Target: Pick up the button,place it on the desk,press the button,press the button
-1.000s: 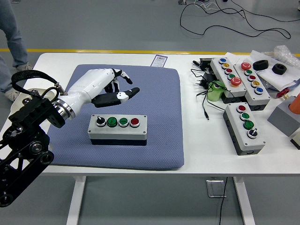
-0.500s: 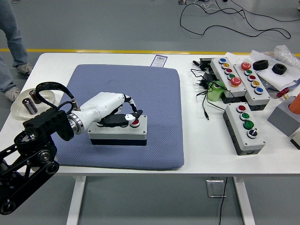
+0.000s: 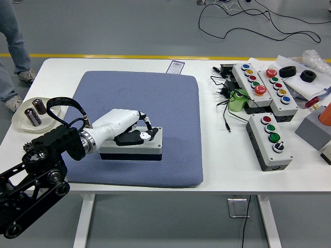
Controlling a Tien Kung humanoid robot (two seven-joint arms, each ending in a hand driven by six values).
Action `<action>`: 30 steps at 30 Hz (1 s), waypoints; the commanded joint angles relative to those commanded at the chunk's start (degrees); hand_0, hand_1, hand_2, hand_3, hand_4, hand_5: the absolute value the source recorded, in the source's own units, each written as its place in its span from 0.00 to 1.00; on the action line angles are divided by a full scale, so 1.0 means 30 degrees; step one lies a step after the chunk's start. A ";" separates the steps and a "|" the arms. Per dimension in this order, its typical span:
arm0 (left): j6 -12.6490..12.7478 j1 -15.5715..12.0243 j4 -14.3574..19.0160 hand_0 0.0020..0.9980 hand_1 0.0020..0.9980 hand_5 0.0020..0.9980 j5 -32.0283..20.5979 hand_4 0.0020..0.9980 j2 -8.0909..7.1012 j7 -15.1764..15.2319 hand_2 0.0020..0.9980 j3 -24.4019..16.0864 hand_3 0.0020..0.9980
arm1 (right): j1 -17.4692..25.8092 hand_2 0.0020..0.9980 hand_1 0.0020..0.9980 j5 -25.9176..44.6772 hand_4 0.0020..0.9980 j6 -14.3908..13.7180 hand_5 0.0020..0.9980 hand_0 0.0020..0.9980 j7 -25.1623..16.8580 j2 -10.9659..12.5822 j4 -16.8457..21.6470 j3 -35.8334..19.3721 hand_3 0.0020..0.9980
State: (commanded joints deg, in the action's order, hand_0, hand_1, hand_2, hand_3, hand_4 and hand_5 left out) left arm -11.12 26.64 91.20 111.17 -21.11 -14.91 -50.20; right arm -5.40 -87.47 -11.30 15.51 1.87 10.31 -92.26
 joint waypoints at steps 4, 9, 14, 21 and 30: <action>0.0080 0.0062 -0.0329 0.00 0.00 1.00 -0.0021 0.60 0.0081 -0.0006 0.00 0.0173 0.63 | 0.0011 0.71 0.65 -0.0043 0.47 0.0001 0.33 0.66 0.0021 -0.0008 0.0000 -0.0017 0.61; -0.0063 0.0033 -0.0504 0.00 0.00 1.00 -0.0008 0.60 0.0087 -0.0102 0.00 0.0257 0.63 | 0.0025 0.71 0.65 -0.0005 0.47 0.0002 0.33 0.66 0.0009 -0.0006 0.0000 0.0013 0.61; -0.0528 0.0013 -0.0714 0.00 0.00 1.00 0.0237 0.60 0.0085 -0.0318 0.00 0.0392 0.64 | 0.0009 0.71 0.65 0.0033 0.47 0.0004 0.33 0.66 -0.0001 -0.0012 0.0000 0.0051 0.61; -0.1161 0.0015 -0.0829 0.00 0.00 1.00 0.0501 0.60 0.0012 -0.0514 0.00 0.0429 0.63 | -0.0002 0.71 0.65 0.0068 0.47 0.0012 0.33 0.66 -0.0015 -0.0002 0.0000 0.0070 0.61; -0.0887 0.0000 -0.0478 0.00 0.00 1.00 0.0686 0.60 0.0022 -0.0486 0.00 0.0016 0.63 | -0.0017 0.71 0.65 0.0069 0.47 0.0015 0.33 0.66 -0.0019 -0.0004 0.0000 0.0052 0.61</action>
State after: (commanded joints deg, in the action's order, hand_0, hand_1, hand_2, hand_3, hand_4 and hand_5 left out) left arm -13.78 26.64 89.76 113.23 -21.04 -16.37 -50.15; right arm -5.45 -87.27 -11.26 15.46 1.86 10.31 -92.11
